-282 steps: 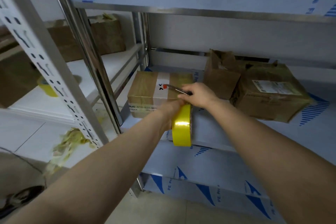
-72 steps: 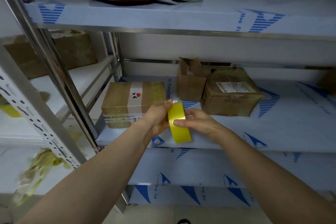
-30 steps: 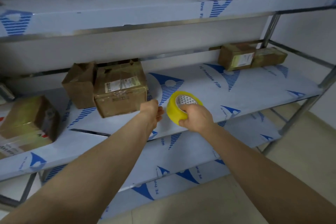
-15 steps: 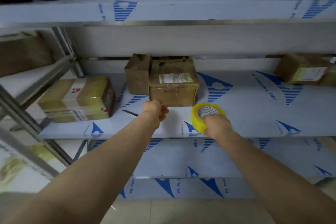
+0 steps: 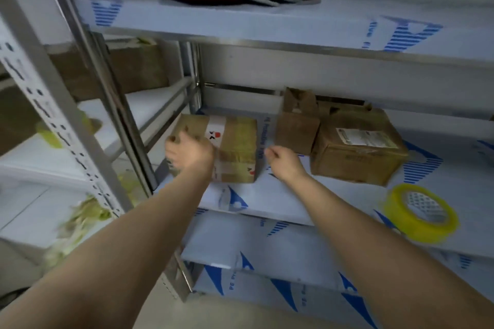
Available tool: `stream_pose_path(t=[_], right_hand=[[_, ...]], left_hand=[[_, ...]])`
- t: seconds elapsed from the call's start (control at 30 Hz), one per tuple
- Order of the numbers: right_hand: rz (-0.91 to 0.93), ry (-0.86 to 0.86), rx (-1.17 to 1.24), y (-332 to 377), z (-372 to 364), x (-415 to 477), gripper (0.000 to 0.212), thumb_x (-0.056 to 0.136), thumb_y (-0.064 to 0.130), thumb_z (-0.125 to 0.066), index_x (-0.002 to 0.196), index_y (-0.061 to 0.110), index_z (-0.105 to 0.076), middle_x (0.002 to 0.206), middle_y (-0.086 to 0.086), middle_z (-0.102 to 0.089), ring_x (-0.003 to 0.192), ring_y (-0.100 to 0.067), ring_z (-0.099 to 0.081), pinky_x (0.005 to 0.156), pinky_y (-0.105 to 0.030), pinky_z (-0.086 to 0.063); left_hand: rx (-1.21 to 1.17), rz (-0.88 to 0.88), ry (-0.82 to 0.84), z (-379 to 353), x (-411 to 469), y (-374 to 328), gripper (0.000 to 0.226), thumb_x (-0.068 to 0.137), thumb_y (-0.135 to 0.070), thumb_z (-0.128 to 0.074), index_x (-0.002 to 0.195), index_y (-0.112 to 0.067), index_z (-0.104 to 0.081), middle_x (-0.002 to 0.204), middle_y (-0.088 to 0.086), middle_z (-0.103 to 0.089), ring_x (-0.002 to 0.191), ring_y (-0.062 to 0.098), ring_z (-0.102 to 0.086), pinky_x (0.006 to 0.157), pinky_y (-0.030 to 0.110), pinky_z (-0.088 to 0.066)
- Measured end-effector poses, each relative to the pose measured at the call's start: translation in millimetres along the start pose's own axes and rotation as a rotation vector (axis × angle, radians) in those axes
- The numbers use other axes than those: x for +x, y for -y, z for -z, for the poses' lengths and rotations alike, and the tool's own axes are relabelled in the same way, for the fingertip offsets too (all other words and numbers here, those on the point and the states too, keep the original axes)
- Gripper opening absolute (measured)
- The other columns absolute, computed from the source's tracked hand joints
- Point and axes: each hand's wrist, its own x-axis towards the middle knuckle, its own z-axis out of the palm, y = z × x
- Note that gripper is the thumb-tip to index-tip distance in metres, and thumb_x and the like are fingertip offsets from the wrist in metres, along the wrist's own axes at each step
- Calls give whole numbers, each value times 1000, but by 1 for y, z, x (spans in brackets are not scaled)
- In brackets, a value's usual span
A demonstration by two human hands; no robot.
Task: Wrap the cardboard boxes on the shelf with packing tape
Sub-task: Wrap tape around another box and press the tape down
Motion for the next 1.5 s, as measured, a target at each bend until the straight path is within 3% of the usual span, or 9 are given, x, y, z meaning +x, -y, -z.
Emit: stream_pose_path(t=[0.3,0.43,0.63,0.73,0.87,1.0,1.2,1.4,1.5], right_hand=[[-185,-86,190,27,-42,13,30,100,26,-48,115,4,-62,109,-12,-67,83,-21,-60,68,-25,-41],[-205,-263,360,22,-38,-5,27,93,13,-56,119,8,-61,106,-5,-66,99,-24,-62,93,-37,-49],[-160,-410,518,8,-7,-59,56,88,2,-56,141,18,-43,114,9,-53,106,-10,-52,95,-28,-45],[-142,-485,619,-10,17,-99,53,86,-2,-51,133,23,-53,119,4,-61,104,-12,-58,95,-34,-49],[-185,-642,783,-47,62,-168,40,87,1,-45,105,31,-64,88,10,-64,78,-3,-56,70,-20,-47],[-291,-770,830,-97,111,-239,19,89,21,-52,79,21,-68,85,0,-68,85,-17,-62,76,-32,-52],[-371,-878,858,-175,171,-336,22,93,39,-54,85,25,-69,99,-1,-72,98,-17,-66,92,-36,-51],[-467,-1020,925,-228,217,-399,26,94,40,-52,78,25,-66,99,-3,-71,93,-16,-65,84,-29,-49],[-496,-1044,1040,-251,235,-414,31,97,41,-46,99,19,-67,109,-6,-66,96,-18,-62,85,-27,-47]], left_hand=[[-116,153,214,16,73,34,67,84,-35,-54,141,-6,-33,135,20,-44,121,40,-45,100,51,-41],[-305,191,207,24,64,31,60,88,-54,-35,129,-14,-51,127,14,-53,115,36,-50,102,50,-40],[-468,209,187,34,12,15,67,90,-61,-27,127,-11,-55,125,14,-55,112,34,-52,102,49,-41],[-553,187,257,33,-30,5,62,90,-58,-43,129,-11,-51,126,11,-55,111,30,-52,102,46,-41],[-634,169,444,16,-113,-6,26,93,-37,-51,99,-12,-45,104,4,-54,96,23,-51,85,35,-44],[-642,124,608,-14,-198,-15,28,91,-37,-48,102,-12,-52,101,6,-57,98,23,-53,87,39,-45],[-606,108,851,-60,-323,-29,32,90,-41,-41,97,-14,-56,97,4,-60,91,21,-52,79,31,-42],[-561,80,966,-100,-409,-44,39,86,-41,-48,107,-13,-65,103,6,-65,96,24,-59,85,37,-51],[-529,41,1025,-117,-442,-55,23,88,-33,-46,74,-18,-55,81,1,-57,73,16,-50,62,28,-43]])
